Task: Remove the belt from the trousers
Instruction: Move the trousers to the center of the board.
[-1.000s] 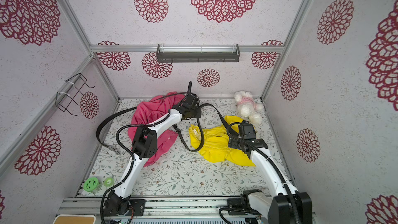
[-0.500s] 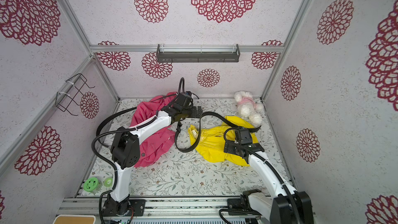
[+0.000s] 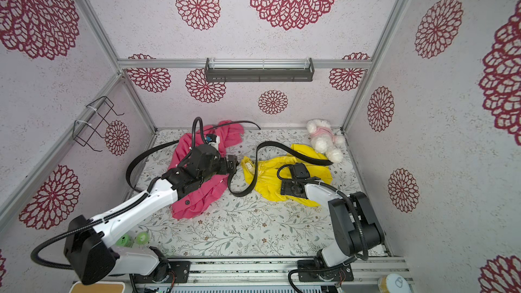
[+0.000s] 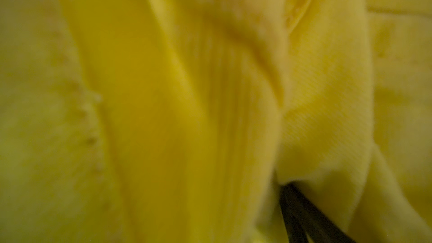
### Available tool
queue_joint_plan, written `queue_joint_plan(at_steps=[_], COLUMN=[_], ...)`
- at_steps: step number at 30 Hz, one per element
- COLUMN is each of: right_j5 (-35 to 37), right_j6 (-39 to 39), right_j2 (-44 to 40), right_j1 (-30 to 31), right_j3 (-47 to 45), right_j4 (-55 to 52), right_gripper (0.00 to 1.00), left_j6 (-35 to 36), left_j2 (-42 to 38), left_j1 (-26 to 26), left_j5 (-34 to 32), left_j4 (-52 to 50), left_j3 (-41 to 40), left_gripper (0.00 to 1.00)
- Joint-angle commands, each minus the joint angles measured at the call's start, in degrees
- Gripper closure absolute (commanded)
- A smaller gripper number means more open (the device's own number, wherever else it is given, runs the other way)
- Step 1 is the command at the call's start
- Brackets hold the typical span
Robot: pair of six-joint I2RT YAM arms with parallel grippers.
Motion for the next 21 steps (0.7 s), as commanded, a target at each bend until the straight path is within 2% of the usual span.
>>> queue_joint_plan(at_steps=[1,5,7,11,17,21], right_j5=[-0.7,-2.3,-1.5,0.3,3.1,2.8], right_j6=[-1.5,-3.5,-4.3,-6.6,-12.0,-14.9], right_j2=[6.0,11.9,11.1,3.0,-11.2,-18.5], right_j1=[0.3,0.3,0.3,0.3,-0.1,-3.0], right_j3=[5.2,13.8,15.2,12.8,6.5,0.8], right_j4=[2.9,-0.4,-2.1,-4.7,-8.8,-5.1], right_gripper=[0.12,0.11,0.09,0.01,0.01,0.01], left_j6=[-2.0,-2.8,-2.8,-1.7,3.2,8.0], left_j2=[-6.7,-13.2,-16.5,-22.4,-30.4,-34.5], left_j1=[0.8,2.9,4.1,8.7,18.6,23.4], left_j5=[-7.6,-9.0,-10.1,-11.9,-13.7,-15.4], left_j4=[-3.1,-5.0,-6.2,-8.9,-8.4,-3.7], left_j3=[-2.9,-7.0,-8.6,-12.3,-18.6,-24.2], left_gripper=[0.03,0.03,0.03,0.03,0.03,0.03])
